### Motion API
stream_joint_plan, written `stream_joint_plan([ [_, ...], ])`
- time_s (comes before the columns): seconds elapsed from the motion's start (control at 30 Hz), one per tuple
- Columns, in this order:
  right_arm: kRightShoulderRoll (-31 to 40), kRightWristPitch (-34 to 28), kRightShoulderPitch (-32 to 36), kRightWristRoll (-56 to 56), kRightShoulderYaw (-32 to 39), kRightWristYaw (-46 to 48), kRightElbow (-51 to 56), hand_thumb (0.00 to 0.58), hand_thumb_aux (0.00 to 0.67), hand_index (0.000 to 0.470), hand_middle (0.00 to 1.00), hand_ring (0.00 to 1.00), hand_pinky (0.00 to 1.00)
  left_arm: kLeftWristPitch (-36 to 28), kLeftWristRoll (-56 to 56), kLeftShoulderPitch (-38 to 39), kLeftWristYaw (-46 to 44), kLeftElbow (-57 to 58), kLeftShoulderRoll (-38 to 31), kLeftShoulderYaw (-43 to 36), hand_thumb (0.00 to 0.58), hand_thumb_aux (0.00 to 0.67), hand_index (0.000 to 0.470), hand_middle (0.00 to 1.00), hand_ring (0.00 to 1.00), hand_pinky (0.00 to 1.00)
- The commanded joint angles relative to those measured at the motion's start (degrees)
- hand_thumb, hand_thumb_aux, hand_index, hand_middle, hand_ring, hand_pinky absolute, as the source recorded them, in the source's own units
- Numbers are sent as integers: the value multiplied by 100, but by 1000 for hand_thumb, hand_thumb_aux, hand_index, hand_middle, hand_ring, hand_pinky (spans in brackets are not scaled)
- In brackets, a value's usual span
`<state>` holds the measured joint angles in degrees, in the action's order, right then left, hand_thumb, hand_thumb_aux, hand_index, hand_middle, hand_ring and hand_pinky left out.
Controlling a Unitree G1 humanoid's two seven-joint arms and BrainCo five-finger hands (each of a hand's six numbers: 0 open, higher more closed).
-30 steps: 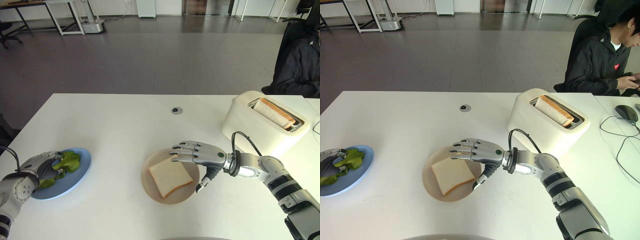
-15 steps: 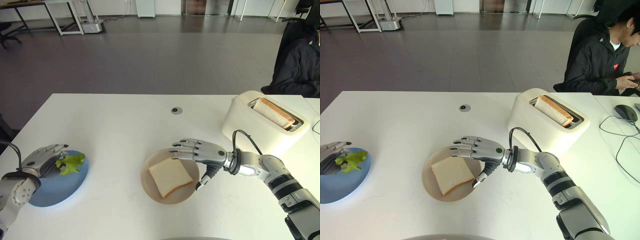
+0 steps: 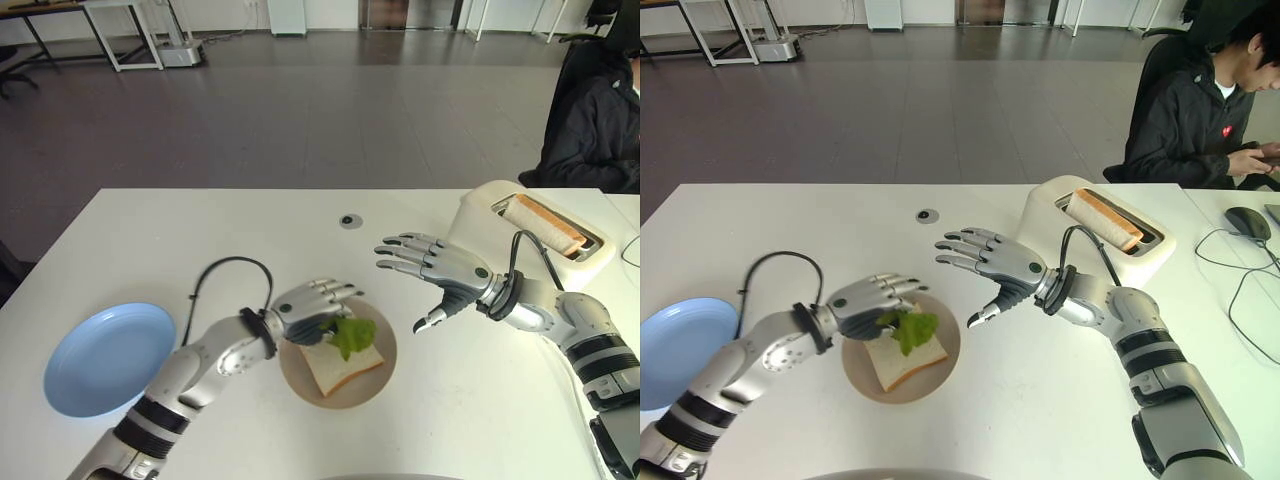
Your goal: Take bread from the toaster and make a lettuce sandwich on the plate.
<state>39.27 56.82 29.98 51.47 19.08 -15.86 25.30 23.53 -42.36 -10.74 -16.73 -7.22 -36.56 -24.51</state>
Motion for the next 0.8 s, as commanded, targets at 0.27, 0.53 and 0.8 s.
stream_joint_plan([
  [0.27, -37, -24, 25, -52, 109, 56, 92, 0, 0, 0, 0, 0, 0, 280, -211, -61, -88, 404, 4, -106, 476, 386, 271, 0, 0, 0],
  [0.53, -7, -7, 4, -41, 119, 68, 102, 0, 0, 0, 0, 0, 0, 280, -129, 68, -224, 93, -215, 153, 268, 179, 125, 0, 0, 0],
  [0.8, 109, -20, -14, -66, 34, 69, 17, 0, 0, 0, 0, 0, 0, 210, -20, 311, -346, -221, -472, 614, 198, 126, 88, 0, 0, 0],
])
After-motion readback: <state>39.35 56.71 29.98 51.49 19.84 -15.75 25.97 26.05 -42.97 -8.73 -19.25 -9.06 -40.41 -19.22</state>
